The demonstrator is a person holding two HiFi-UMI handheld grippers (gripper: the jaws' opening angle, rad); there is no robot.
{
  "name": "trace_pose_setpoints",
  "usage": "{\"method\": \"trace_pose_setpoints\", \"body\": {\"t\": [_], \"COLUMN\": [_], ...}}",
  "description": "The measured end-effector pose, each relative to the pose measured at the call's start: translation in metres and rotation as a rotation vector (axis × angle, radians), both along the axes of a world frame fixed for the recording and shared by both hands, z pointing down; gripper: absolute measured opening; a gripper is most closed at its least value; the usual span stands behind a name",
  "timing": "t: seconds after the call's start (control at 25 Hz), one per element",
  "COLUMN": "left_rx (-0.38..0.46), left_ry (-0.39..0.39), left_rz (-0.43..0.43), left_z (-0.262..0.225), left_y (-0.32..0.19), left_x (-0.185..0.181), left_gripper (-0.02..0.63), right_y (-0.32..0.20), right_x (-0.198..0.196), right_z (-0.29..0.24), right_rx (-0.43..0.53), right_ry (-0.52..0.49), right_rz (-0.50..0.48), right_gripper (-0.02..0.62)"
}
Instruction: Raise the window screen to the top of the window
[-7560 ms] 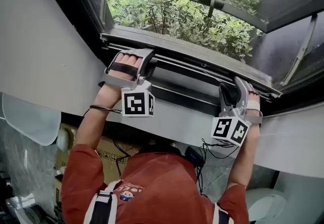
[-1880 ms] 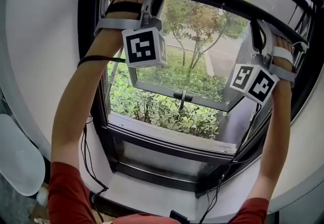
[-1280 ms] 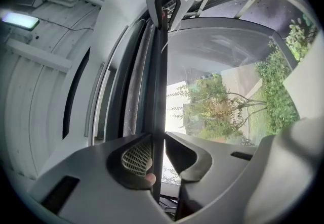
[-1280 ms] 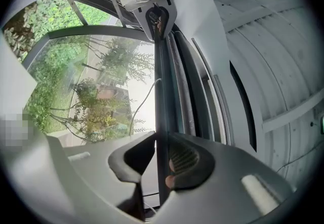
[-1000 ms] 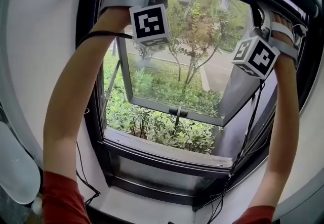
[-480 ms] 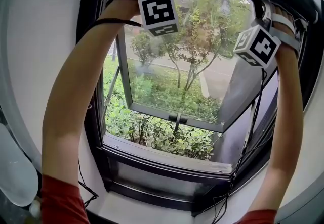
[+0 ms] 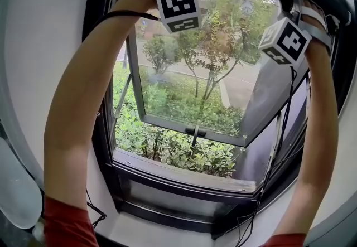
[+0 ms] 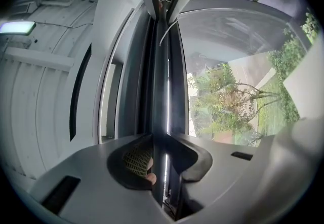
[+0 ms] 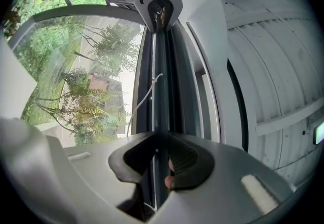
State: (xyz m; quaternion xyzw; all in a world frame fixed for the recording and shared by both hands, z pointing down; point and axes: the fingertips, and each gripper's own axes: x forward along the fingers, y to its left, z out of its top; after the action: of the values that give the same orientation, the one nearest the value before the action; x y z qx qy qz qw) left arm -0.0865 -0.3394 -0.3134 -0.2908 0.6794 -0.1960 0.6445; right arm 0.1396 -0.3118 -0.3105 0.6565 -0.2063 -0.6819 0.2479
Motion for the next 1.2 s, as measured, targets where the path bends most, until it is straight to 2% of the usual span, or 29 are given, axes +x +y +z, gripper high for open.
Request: {"method": "trace_pose_setpoints", "body": {"t": [0.24, 0.4, 0.72, 0.84, 1.0, 1.12, 1.2], "left_rx": [-0.027, -0.04, 0.045, 0.027, -0.058, -0.045, -0.067], "left_ry": [0.015, 0.027, 0.05, 0.087, 0.144, 0.208, 0.254], "left_rz": [-0.007, 0.017, 0.179, 0.275, 0.356, 0.421, 0.472], "left_z": [0.001, 0.004, 0.028, 0.047, 0.083, 0.107, 0.124], "left_y": [-0.001, 0.001, 0.019, 0.022, 0.013, 0.018, 0.017], "left_x": [0.0, 0.001, 0.01, 0.016, 0.017, 0.011, 0.008], "left_gripper": [0.083, 0.081, 0.083, 0.083, 0.083, 0.083, 0.083], "right_y": [0.0, 0.003, 0.012, 0.019, 0.019, 0.015, 0.014], "right_x": [0.0, -0.003, -0.017, -0.028, -0.024, -0.014, -0.01], "right_z": [0.0, 0.004, 0.032, 0.047, 0.069, 0.093, 0.109], "right_rx": [-0.01, -0.015, -0.009, -0.007, -0.011, -0.048, -0.065], "right_ry": [-0.009, -0.024, -0.016, -0.027, -0.081, -0.141, -0.182], "right_rz": [0.006, -0.055, -0.193, -0.263, -0.333, -0.381, -0.426], "right_gripper": [0.091, 0.101, 0.109, 0.109, 0.109, 0.109, 0.109]}}
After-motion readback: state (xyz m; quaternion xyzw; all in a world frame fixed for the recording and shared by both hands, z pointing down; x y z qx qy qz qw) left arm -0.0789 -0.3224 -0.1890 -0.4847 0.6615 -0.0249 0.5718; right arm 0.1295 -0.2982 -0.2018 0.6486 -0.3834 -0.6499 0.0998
